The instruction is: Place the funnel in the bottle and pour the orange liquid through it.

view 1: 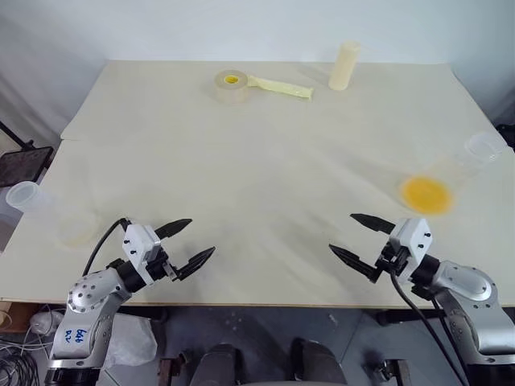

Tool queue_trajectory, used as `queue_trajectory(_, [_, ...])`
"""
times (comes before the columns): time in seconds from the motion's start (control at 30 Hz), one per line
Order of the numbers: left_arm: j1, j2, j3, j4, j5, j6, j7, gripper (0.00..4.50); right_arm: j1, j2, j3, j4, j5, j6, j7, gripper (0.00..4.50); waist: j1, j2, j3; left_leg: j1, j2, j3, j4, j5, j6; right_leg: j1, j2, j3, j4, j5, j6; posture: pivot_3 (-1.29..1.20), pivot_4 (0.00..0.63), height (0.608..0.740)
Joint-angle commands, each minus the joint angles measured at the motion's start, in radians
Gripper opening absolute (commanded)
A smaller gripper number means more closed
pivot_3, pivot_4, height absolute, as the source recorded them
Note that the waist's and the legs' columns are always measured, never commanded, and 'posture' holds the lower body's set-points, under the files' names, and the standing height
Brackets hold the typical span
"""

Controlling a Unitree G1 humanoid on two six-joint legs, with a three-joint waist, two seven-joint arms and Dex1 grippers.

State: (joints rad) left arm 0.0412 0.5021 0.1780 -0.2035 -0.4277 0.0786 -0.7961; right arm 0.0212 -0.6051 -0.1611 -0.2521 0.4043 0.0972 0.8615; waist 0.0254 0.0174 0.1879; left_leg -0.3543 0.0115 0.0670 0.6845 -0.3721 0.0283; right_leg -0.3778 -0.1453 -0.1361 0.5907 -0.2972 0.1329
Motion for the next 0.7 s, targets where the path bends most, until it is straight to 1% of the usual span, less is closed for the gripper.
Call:
queue_trajectory(0.03, [-0.017, 0.003, 0.000, -0.032, -0.016, -0.008, -0.007, 4.50, -0.010, 0.009, 0.003, -0.032, 0.011, -0.011, -0.002, 4.44, 0.000, 0.000, 0.000, 0.000, 0.000, 0.000, 0.000, 0.000, 0.000, 0.000, 0.000, 0.000, 0.000, 0.000, 0.000, 0.00, 0.150, 0.740])
queue_trajectory(0.17, [-0.050, -0.012, -0.015, -0.046, -0.015, 0.050, 0.035, 4.50, -0.034, 0.030, 0.025, -0.019, 0.005, -0.015, -0.007, 4.44, -0.001, 0.000, 0.000, 0.000, 0.000, 0.000, 0.001, 0.000, 0.000, 0.000, 0.000, 0.000, 0.001, 0.000, 0.000, 0.00, 0.150, 0.740])
queue_trajectory(0.27, [-0.051, -0.023, -0.013, -0.112, -0.053, 0.181, 0.109, 4.50, -0.054, 0.044, 0.047, -0.001, 0.002, -0.018, -0.001, 4.44, -0.002, 0.000, 0.000, 0.000, 0.000, 0.000, 0.001, 0.000, 0.000, 0.000, 0.000, 0.001, 0.001, 0.000, 0.000, 0.00, 0.150, 0.740])
queue_trajectory(0.33, [-0.041, -0.023, -0.018, -0.154, -0.024, 0.197, 0.144, 4.50, -0.075, 0.051, 0.057, 0.021, -0.002, -0.023, 0.006, 4.44, -0.002, 0.000, 0.000, 0.000, 0.000, 0.000, 0.001, 0.000, 0.000, 0.000, 0.000, 0.001, 0.001, 0.000, 0.000, 0.00, 0.150, 0.740])
queue_trajectory(0.4, [-0.033, -0.028, 0.000, -0.189, -0.039, 0.235, 0.183, 4.50, -0.104, 0.058, 0.069, 0.053, -0.007, -0.031, 0.013, 4.44, -0.002, -0.001, 0.000, 0.000, 0.000, 0.000, 0.001, 0.000, 0.000, 0.000, 0.000, 0.001, 0.001, 0.000, 0.000, 0.00, 0.150, 0.740])
queue_trajectory(0.47, [-0.016, -0.047, 0.047, -0.224, -0.071, 0.205, 0.198, 4.50, -0.138, 0.065, 0.083, 0.086, -0.007, -0.038, 0.027, 4.44, -0.003, -0.001, 0.000, 0.001, 0.000, 0.000, 0.001, 0.000, 0.000, 0.000, 0.000, 0.001, 0.001, 0.000, 0.000, 0.00, 0.150, 0.740])
queue_trajectory(0.57, [0.033, -0.040, 0.145, -0.276, -0.087, 0.179, 0.219, 4.50, -0.191, 0.069, 0.099, 0.139, -0.004, -0.044, 0.062, 4.44, -0.004, -0.001, 0.000, 0.001, 0.001, 0.000, 0.001, 0.000, 0.000, 0.000, 0.000, 0.001, 0.001, 0.000, 0.000, 0.00, 0.150, 0.740])
queue_trajectory(0.7, [0.156, -0.024, 0.337, -0.344, -0.139, 0.188, 0.245, 4.50, -0.272, 0.077, 0.129, 0.236, -0.008, -0.067, 0.121, 4.44, -0.008, -0.001, 0.000, 0.001, 0.001, 0.000, 0.001, 0.000, 0.000, 0.000, 0.001, 0.001, 0.001, 0.000, 0.000, 0.00, 0.150, 0.740])
